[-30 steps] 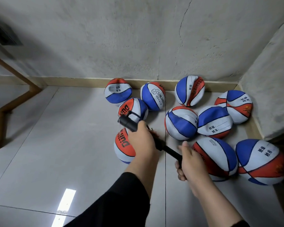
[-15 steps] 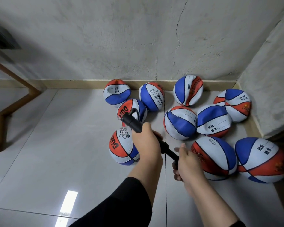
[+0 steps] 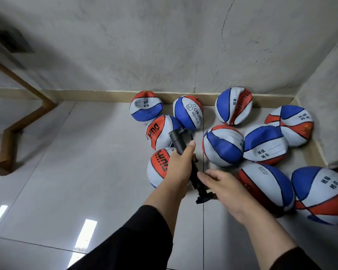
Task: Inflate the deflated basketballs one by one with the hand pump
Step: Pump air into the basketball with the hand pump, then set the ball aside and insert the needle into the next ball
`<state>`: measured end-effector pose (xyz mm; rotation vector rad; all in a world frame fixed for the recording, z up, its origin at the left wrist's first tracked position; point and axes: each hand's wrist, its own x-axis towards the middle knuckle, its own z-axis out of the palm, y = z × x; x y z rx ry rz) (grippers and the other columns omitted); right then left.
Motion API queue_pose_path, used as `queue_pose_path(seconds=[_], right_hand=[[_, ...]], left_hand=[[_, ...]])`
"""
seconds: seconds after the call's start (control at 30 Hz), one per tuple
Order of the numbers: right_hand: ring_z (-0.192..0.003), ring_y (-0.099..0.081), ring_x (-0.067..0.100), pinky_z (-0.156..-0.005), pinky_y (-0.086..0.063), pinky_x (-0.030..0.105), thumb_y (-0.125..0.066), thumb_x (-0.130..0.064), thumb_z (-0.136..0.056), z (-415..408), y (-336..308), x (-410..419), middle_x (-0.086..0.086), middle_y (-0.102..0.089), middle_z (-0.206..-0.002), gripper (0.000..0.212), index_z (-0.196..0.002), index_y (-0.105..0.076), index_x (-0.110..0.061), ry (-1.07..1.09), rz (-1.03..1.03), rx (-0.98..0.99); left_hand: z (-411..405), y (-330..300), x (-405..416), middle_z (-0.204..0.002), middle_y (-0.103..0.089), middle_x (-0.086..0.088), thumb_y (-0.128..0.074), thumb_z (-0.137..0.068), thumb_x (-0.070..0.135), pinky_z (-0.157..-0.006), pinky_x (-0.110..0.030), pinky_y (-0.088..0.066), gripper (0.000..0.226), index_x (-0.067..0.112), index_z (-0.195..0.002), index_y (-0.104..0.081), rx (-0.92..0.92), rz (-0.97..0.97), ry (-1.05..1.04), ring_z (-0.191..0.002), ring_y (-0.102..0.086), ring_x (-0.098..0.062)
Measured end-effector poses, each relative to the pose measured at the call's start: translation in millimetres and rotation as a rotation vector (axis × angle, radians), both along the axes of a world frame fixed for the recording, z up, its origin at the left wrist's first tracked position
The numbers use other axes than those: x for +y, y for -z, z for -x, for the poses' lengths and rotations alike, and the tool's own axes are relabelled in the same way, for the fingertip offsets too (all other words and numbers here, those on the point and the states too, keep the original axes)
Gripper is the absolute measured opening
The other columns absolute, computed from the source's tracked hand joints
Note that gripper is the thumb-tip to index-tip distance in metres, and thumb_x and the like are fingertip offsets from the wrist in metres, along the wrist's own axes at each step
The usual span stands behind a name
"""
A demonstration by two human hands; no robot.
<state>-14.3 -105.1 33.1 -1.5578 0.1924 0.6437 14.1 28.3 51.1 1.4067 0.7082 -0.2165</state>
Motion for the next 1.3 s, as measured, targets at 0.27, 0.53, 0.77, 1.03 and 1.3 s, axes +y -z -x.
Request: queue_pose_path(seconds=[0.27,0.53,0.77,1.03,1.3], right_hand=[[-0.065,-0.055,0.016,-0.061,-0.049,0.036,-0.063,-0.008,-0.094,-22,5,-9,0.007,-0.065,-0.077,0.005,-0.095,-0.068,-0.009,-0.04,0.125,-0.011],[-0.06,-0.06,0.018,-0.06,-0.051,0.03,-0.071,-0.021,-0.092,-47,24,-11,0.002,-0.058,-0.065,0.018,-0.085,-0.058,-0.011,0.096,0.26,-0.065],[-0.067,-0.071,0.021,-0.078,-0.058,0.04,-0.074,-0.026,-0.093,-52,43,22,0.013,-0.077,-0.089,0.019,-0.095,-0.068,-0.008,-0.024,0.372,-0.047],[-0.068,-0.077,0.022,-0.054,-0.053,0.027,-0.074,-0.036,-0.092,-59,69,54,0.007,-0.073,-0.087,0.029,-0.1,-0.065,-0.01,0.008,0.476,0.012],[-0.06,-0.062,0.019,-0.062,-0.053,0.033,-0.076,-0.035,-0.091,-63,82,88,0.007,-0.073,-0.085,0.03,-0.101,-0.069,-0.007,0.034,0.379,0.051]], left_hand=[[-9,13,23,-0.085,-0.072,-0.003,-0.044,-0.108,0.047,-0.084,-0.039,-0.053,0.047,0.014,-0.085,-0.068,-0.074,-0.315,-0.084,-0.092,-0.07,-0.031],[-4,76,53,-0.166,-0.027,0.005,-0.062,-0.09,0.066,-0.113,-0.051,-0.034,0.074,0.035,-0.152,-0.038,0.059,-1.067,0.564,-0.148,-0.032,-0.026],[11,90,100,-0.166,-0.02,-0.002,-0.076,-0.068,0.078,-0.111,-0.056,-0.043,0.112,0.035,-0.157,-0.024,0.09,-0.995,0.389,-0.151,-0.027,-0.029],[30,105,143,-0.162,-0.022,0.003,-0.093,-0.068,0.051,-0.116,-0.046,-0.042,0.121,0.045,-0.162,-0.017,0.081,-0.668,0.458,-0.147,-0.034,-0.027],[34,97,166,-0.174,0.002,-0.004,-0.094,-0.07,0.044,-0.126,-0.039,-0.021,0.122,0.029,-0.165,-0.018,0.064,-0.69,0.525,-0.16,-0.003,-0.02]])
